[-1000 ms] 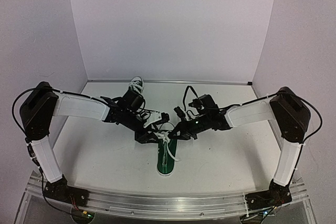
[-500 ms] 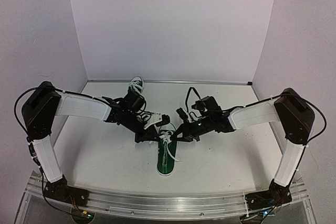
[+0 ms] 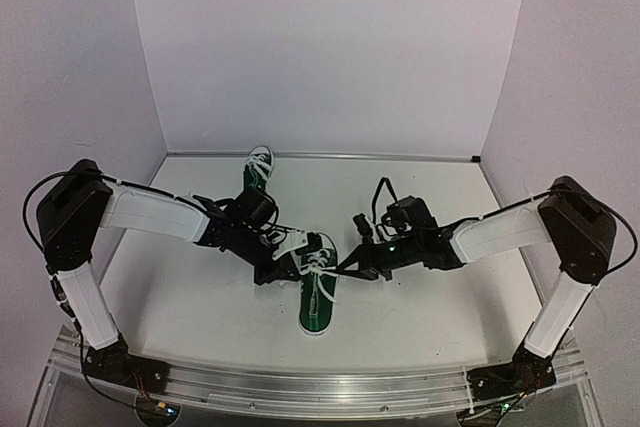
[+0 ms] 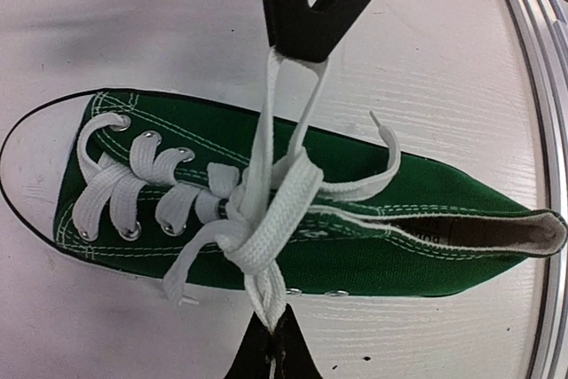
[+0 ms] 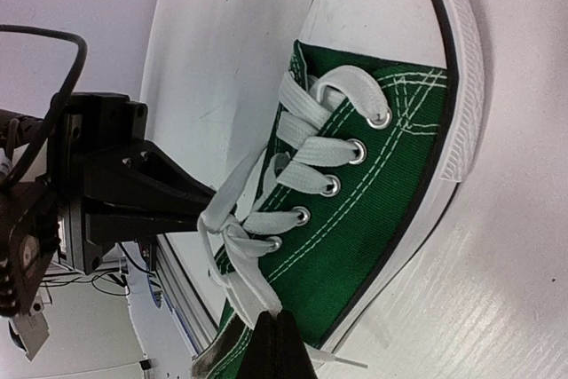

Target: Tie the shoes

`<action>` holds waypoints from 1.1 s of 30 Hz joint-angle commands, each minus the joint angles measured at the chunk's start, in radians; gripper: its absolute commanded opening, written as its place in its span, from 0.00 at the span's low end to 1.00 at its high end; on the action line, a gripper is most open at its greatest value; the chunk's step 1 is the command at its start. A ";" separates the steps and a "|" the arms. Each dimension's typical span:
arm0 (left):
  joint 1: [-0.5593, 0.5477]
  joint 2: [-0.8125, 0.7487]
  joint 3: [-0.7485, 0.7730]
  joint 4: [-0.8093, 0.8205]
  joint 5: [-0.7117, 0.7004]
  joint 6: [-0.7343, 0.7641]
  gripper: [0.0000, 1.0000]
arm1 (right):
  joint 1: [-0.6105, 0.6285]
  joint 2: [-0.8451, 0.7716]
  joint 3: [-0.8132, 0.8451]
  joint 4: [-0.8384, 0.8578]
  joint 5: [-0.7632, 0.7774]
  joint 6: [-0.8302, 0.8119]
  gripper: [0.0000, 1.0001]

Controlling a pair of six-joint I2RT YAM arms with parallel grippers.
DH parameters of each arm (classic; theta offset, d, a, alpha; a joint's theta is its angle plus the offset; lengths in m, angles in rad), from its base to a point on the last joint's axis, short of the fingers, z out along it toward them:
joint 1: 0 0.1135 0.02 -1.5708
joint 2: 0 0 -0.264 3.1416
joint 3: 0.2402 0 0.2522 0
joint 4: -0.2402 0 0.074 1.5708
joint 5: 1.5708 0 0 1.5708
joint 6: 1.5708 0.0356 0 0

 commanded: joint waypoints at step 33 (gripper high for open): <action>0.043 -0.038 -0.038 0.064 -0.173 -0.026 0.00 | -0.066 -0.183 -0.181 -0.004 0.174 0.044 0.00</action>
